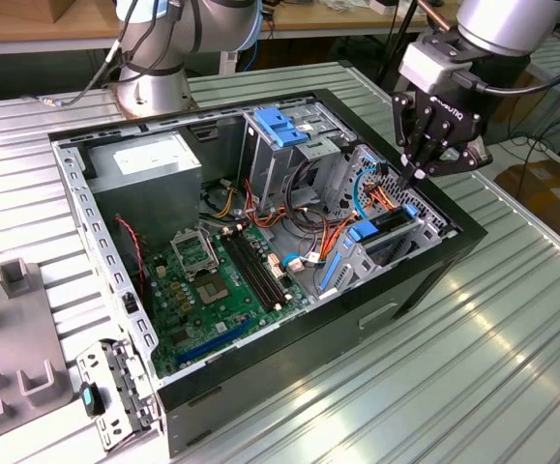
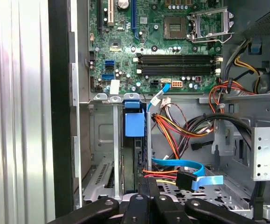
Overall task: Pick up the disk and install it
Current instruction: 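Insert the second disk wire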
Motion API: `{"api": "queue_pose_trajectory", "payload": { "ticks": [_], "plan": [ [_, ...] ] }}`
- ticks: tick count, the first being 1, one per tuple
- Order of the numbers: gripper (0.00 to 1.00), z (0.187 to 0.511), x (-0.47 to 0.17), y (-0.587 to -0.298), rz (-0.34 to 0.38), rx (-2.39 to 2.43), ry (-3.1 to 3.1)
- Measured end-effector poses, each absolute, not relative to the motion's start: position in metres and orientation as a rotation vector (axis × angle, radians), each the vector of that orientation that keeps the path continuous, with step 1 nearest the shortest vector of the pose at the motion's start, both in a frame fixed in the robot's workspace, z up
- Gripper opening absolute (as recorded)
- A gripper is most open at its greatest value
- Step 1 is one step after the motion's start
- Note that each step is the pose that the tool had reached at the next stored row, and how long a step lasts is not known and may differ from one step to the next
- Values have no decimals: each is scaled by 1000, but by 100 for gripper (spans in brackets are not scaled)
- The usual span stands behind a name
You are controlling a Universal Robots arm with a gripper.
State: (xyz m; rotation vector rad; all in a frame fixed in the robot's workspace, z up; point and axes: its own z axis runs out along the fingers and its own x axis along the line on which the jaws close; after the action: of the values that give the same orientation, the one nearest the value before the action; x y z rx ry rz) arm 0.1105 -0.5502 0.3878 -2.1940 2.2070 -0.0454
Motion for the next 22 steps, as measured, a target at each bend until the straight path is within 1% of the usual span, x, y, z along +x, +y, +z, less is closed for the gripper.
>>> {"api": "queue_pose_trajectory", "payload": {
  "ticks": [4, 10, 13, 22],
  "plan": [
    [11, 390, 110, -550, -46, -2194, 2207],
    [11, 404, 110, -550, -45, -2194, 2207],
    [11, 405, 105, -550, -45, -2194, 2207],
    [11, 405, 104, -516, -59, -2212, 2224]
  ]
}}
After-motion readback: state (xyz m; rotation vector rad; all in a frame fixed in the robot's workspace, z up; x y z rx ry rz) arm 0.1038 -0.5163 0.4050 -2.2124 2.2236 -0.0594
